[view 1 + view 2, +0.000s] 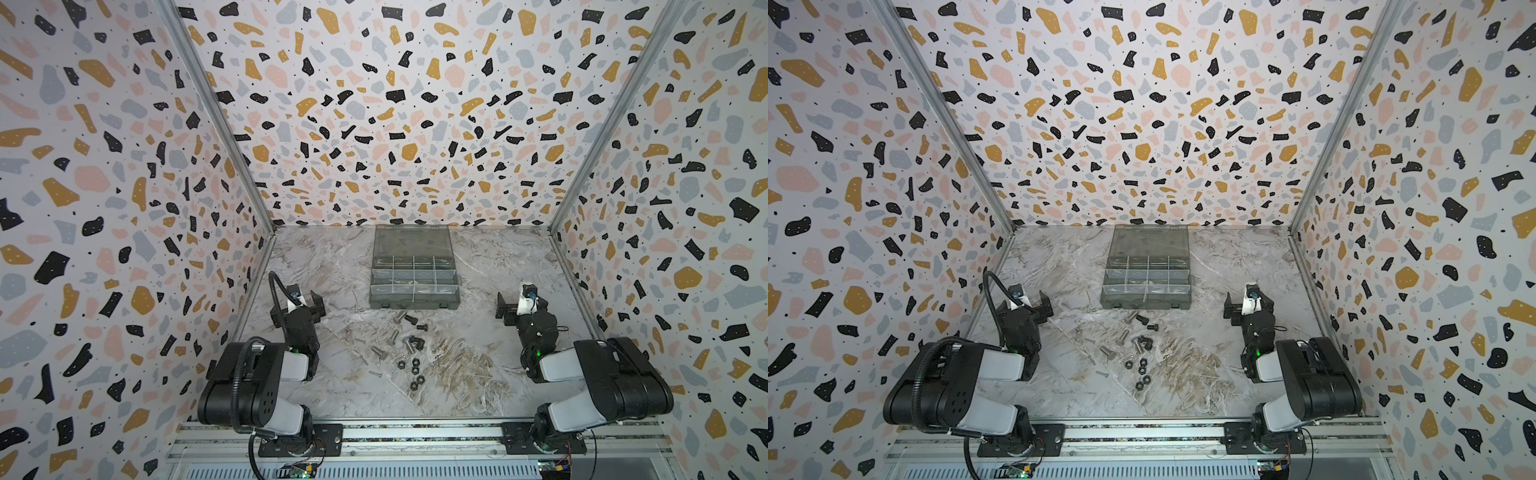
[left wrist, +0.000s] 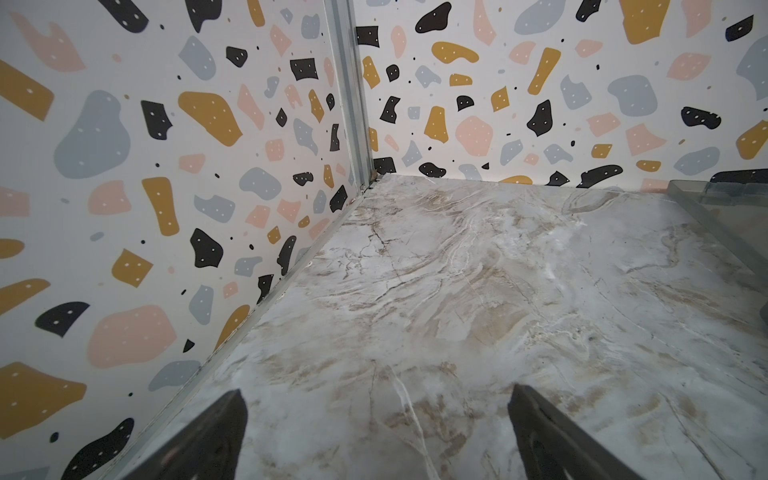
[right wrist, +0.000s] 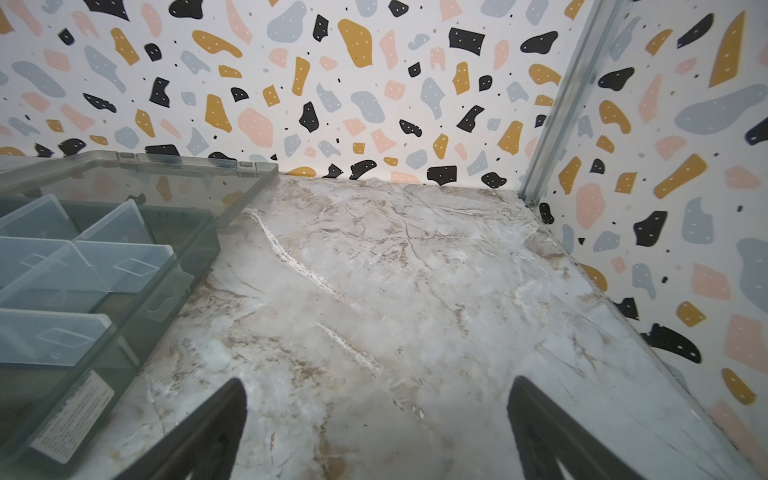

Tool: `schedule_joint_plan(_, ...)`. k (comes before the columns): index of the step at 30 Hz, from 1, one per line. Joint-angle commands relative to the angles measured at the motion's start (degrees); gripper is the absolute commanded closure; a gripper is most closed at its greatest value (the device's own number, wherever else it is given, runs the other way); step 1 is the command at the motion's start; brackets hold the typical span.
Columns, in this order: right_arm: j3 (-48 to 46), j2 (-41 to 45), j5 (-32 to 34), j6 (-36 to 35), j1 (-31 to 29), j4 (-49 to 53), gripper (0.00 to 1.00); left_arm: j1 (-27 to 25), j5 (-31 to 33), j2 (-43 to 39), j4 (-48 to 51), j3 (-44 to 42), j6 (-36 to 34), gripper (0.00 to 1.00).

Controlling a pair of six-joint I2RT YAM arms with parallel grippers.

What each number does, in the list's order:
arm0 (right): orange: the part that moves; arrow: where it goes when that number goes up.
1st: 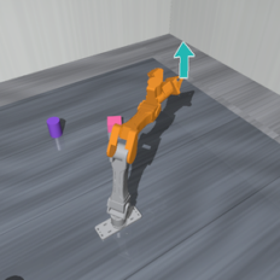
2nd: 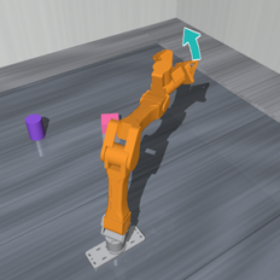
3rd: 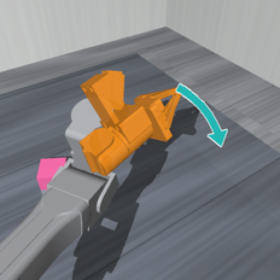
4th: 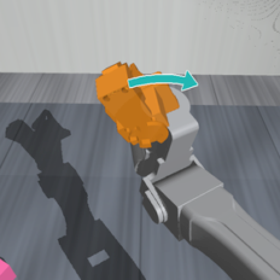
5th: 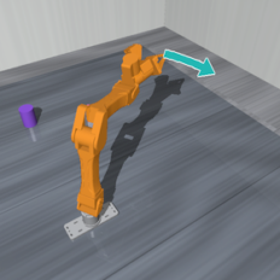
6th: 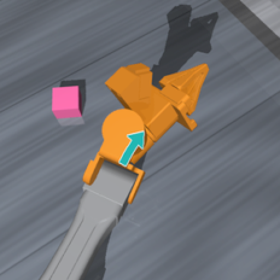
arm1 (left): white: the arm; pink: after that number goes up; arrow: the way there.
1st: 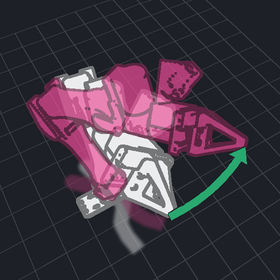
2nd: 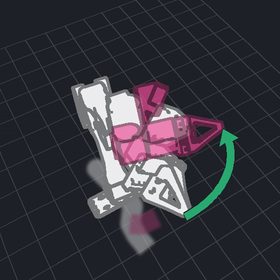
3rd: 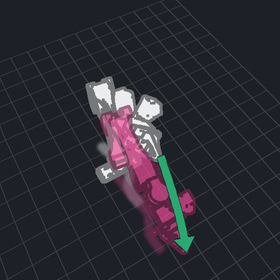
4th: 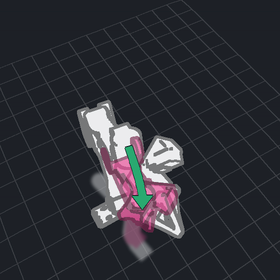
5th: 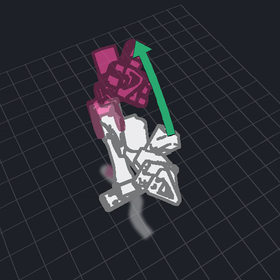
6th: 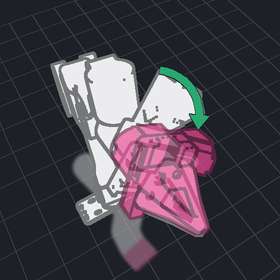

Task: Sort the screws and nuts into containers
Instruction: 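Move the right gripper over the brass screws while the left arm approaches the bolts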

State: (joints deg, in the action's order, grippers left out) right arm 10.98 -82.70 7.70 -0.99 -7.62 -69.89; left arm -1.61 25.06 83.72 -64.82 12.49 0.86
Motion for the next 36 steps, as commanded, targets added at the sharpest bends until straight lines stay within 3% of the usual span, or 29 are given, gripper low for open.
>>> schedule_joint_plan(1,5.12,4.89,4.44,-1.12,-1.55,11.46,0.01,0.29,-0.97,-3.18,6.17,4.99,0.10,0.00)
schedule_joint_plan(6,16.54,10.81,13.49,2.13,-6.19,35.42,0.01,0.29,-3.40,-6.92,20.50,12.09,0.65,0.00)
schedule_joint_plan(9,27.82,12.20,8.83,7.04,-6.53,54.23,0.01,0.29,-4.10,-8.19,35.11,20.34,7.44,0.00)
schedule_joint_plan(13,39.08,12.61,4.10,19.37,-6.05,72.58,0.01,-0.44,-9.65,-13.06,41.44,22.90,9.49,0.00)
schedule_joint_plan(16,41.50,13.74,-7.31,20.24,-4.42,77.54,0.01,-2.00,-10.69,-16.64,47.53,25.08,11.18,0.00)
schedule_joint_plan(18,42.97,13.83,-9.35,21.73,-5.35,81.71,0.00,-4.86,-10.65,-19.09,50.83,25.89,12.25,0.00)
schedule_joint_plan(23,45.09,13.38,-8.85,24.51,-10.44,94.11,0.21,-15.76,-11.61,-23.57,63.27,29.03,14.17,0.03)
schedule_joint_plan(29,41.55,15.95,-10.60,31.77,-17.05,105.59,0.36,-30.34,-9.46,-23.48,75.80,33.90,17.40,0.09)
schedule_joint_plan(36,34.87,21.11,-12.59,42.85,-25.60,110.05,0.45,-39.31,-8.17,-21.22,86.10,38.68,14.16,0.09)
